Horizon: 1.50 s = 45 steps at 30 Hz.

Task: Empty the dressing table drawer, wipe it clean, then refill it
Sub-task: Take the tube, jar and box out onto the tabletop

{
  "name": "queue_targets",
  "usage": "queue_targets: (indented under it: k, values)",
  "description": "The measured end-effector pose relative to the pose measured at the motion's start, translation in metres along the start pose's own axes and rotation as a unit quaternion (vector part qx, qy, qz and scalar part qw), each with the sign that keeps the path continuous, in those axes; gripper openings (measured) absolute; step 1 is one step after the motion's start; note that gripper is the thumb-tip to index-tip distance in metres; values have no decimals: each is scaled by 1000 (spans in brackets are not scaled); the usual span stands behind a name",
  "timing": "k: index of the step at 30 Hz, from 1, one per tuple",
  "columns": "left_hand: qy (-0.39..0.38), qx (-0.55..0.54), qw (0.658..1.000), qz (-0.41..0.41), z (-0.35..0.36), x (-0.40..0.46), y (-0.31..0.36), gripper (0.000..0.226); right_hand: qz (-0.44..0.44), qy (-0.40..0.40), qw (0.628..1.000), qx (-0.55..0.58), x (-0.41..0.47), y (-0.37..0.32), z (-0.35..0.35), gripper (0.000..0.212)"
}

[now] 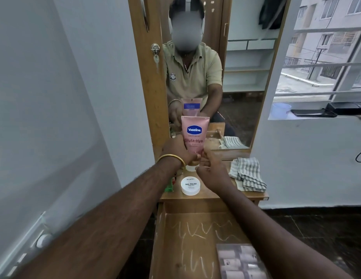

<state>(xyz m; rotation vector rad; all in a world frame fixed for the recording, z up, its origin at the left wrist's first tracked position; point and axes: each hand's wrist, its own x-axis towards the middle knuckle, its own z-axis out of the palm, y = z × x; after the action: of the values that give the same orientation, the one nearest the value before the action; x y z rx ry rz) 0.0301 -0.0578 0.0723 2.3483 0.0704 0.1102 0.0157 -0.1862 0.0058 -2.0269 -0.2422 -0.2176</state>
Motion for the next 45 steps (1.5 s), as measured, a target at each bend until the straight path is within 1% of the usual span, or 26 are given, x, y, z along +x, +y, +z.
queue_targets:
  k: [5, 8, 15, 23, 28, 31, 34, 36, 38, 40, 43, 44, 45]
  values:
    - [-25, -22, 999, -25, 1, 3, -6, 58, 0, -23, 1000, -8, 5, 10, 7, 50]
    - [-35, -19, 999, -31, 0, 6, -7, 54, 1, -31, 999, -14, 7, 15, 11, 51]
    - [-54, -20, 997, -43, -1, 8, -7, 60, 22, -49, 998, -39, 13, 23, 16, 56]
    - [-48, -31, 997, -60, 2, 6, -5, 62, 46, -63, 996, -36, 12, 22, 18, 63]
    - [-37, -30, 996, -78, 0, 5, -7, 60, 34, -67, 997, -25, 11, 17, 14, 55]
    - [-31, -27, 996, -73, -5, 3, -5, 58, 21, -63, 998, -13, 8, 12, 11, 56]
    - [-27, -20, 997, -62, -12, -2, 0, 55, 17, -63, 998, -17, 2, 10, 8, 63]
    - [-24, -16, 998, -58, -17, -6, 2, 57, 30, -64, 997, -19, -1, 10, 6, 65]
    - [-20, -18, 998, -52, -23, -13, 5, 58, 59, -56, 996, -23, -5, 12, 1, 62]
    - [19, -20, 999, -35, -27, -23, 8, 51, 74, -33, 996, -45, -15, 19, -6, 57]
    - [147, -33, 988, 18, -24, -54, 14, 31, 60, -14, 993, -100, -40, 34, -21, 41]
    - [168, -35, 984, 43, -18, -65, 14, 27, 55, -29, 990, -124, -50, 38, -26, 35]
    - [168, -34, 983, 65, -11, -76, 14, 24, 56, -63, 984, -154, -59, 42, -32, 29]
